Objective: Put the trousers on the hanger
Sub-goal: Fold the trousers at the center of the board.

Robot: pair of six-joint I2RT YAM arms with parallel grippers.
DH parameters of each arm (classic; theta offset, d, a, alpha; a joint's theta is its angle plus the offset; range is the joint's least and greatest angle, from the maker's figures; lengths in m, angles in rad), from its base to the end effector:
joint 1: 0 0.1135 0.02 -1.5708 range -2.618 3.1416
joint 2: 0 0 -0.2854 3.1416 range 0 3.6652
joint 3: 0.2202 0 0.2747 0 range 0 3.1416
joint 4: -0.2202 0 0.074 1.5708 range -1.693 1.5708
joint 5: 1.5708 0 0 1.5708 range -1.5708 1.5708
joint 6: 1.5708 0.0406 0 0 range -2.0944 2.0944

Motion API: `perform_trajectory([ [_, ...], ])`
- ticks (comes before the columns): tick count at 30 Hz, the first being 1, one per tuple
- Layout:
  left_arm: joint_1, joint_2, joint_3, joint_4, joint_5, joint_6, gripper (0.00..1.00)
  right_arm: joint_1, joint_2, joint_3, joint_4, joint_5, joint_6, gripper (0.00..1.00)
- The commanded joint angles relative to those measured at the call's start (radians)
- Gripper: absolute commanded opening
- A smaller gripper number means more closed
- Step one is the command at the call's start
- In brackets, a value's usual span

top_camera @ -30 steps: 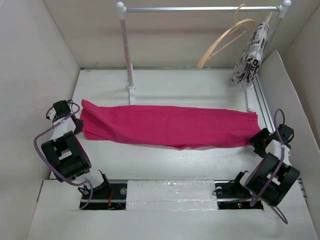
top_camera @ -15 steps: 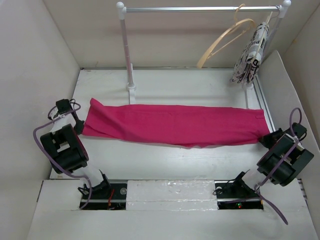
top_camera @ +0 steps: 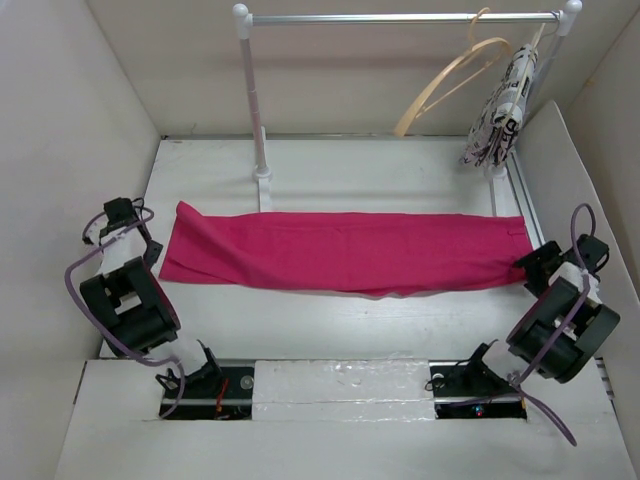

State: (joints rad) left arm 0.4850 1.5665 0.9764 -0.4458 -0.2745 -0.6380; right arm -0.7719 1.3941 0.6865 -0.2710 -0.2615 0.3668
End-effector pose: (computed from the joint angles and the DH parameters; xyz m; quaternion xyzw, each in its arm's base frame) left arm 0.2891 0.1648 0.2023 -0.5393 0.7894 0.1116 0.2711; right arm 0.2049 -0.1848 0.1719 0.4792 0.8192 0.0640 0.3085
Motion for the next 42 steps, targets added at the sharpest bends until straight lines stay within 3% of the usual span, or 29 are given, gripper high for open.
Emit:
perform_trajectory([
  [1, 0.013, -0.104, 0.053, -0.071, -0.046, -0.015, 0.52, -0.009, -0.076, 0.057, -0.036, -0.047, 0.0, 0.67],
  [5, -0.04, -0.233, 0.038, -0.041, 0.007, -0.016, 0.52, 0.086, -0.18, 0.067, -0.04, -0.105, 0.047, 0.66],
  [6, -0.066, -0.25, 0.021, -0.006, 0.052, 0.003, 0.49, 0.106, -0.197, 0.056, -0.028, -0.14, 0.07, 0.66],
  [7, -0.077, -0.266, -0.026, 0.025, 0.174, 0.038, 0.39, 0.155, -0.219, 0.047, -0.014, -0.151, 0.081, 0.65],
  [11, -0.103, -0.226, -0.107, 0.127, 0.34, 0.04, 0.32, 0.264, -0.296, 0.001, -0.004, -0.192, 0.089, 0.54],
  [12, -0.103, -0.208, -0.107, 0.127, 0.339, 0.04, 0.31, 0.291, -0.316, -0.016, -0.007, -0.199, 0.083, 0.49],
  [13, -0.103, -0.192, -0.105, 0.125, 0.333, 0.038, 0.27, 0.313, -0.328, -0.027, -0.005, -0.208, 0.074, 0.24],
  [14, -0.103, -0.168, -0.102, 0.131, 0.327, 0.038, 0.27, 0.351, -0.34, -0.041, -0.007, -0.215, 0.061, 0.09],
  [16, -0.103, -0.149, -0.088, 0.139, 0.292, 0.05, 0.27, 0.385, -0.406, -0.079, -0.022, -0.234, 0.025, 0.0],
  [21, -0.091, -0.105, -0.055, 0.147, 0.232, 0.06, 0.31, 0.505, -0.509, -0.136, -0.065, -0.332, -0.1, 0.02],
  [25, -0.065, -0.037, -0.039, 0.134, 0.218, 0.038, 0.31, 0.519, -0.563, -0.174, -0.155, -0.343, -0.184, 0.34],
  [26, -0.065, -0.025, -0.036, 0.134, 0.21, 0.037, 0.31, 0.519, -0.569, -0.182, -0.163, -0.341, -0.198, 0.36],
  [42, -0.065, 0.007, -0.124, 0.289, 0.297, 0.017, 0.24, 0.537, -0.567, -0.238, -0.157, -0.41, -0.253, 0.37],
])
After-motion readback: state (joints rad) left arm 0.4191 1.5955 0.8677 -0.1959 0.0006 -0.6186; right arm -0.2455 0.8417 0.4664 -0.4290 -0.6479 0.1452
